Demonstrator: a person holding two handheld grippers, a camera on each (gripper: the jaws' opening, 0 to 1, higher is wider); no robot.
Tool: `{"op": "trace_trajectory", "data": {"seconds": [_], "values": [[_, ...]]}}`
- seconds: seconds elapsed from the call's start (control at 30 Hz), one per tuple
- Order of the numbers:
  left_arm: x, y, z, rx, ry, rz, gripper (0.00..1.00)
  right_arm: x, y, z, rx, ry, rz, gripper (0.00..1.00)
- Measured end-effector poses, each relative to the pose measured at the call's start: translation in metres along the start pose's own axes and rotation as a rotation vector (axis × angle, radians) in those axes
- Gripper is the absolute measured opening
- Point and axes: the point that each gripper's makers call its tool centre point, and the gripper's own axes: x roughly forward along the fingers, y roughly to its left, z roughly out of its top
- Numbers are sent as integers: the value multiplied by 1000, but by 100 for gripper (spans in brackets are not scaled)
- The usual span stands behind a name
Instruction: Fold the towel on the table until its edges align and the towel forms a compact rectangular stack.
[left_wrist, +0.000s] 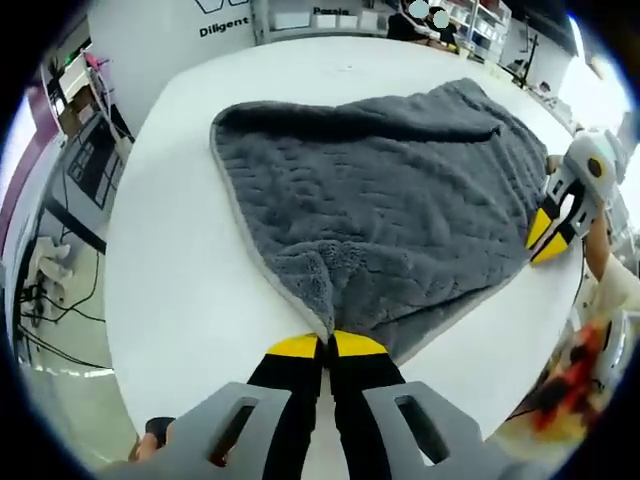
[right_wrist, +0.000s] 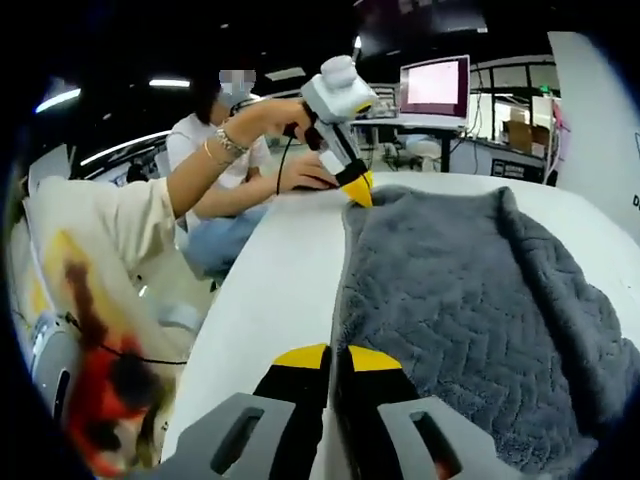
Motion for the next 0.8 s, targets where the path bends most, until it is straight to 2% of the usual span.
{"op": "trace_trajectory", "data": {"seconds": [0.13, 0.27, 0.33, 0.37, 0.43, 0.5, 0.63, 0.73, 0.8], "values": [[-2, 6, -2, 17, 9, 13, 3, 7, 9, 4, -27, -3, 14, 3], [-7, -1, 8, 35, -66, -34, 7, 6, 8, 4, -39, -10, 26, 5], [-11, -3, 11, 48, -88, -49, 15, 6, 9, 6, -52, -23, 35, 12], [-13, -3, 14, 94, -115, -44, 22, 5, 9, 7, -72, -36, 39, 18], [-16, -5, 14, 110, -127, -34, 32, 5, 7, 14, -113, -68, 19, 34], [-21, -10, 18, 138, -159, -43, 38, 2, 5, 18, -140, -77, 4, 46], [-34, -21, 35, 159, -257, -64, 45, -9, -5, 32, -133, -148, -29, 57], [-46, -21, 54, 147, -342, -59, 60, -21, -20, 43, -105, -210, -88, 68], [-53, -23, 65, 133, -392, -47, 69, -31, -32, 48, -98, -239, -132, 70]]}}
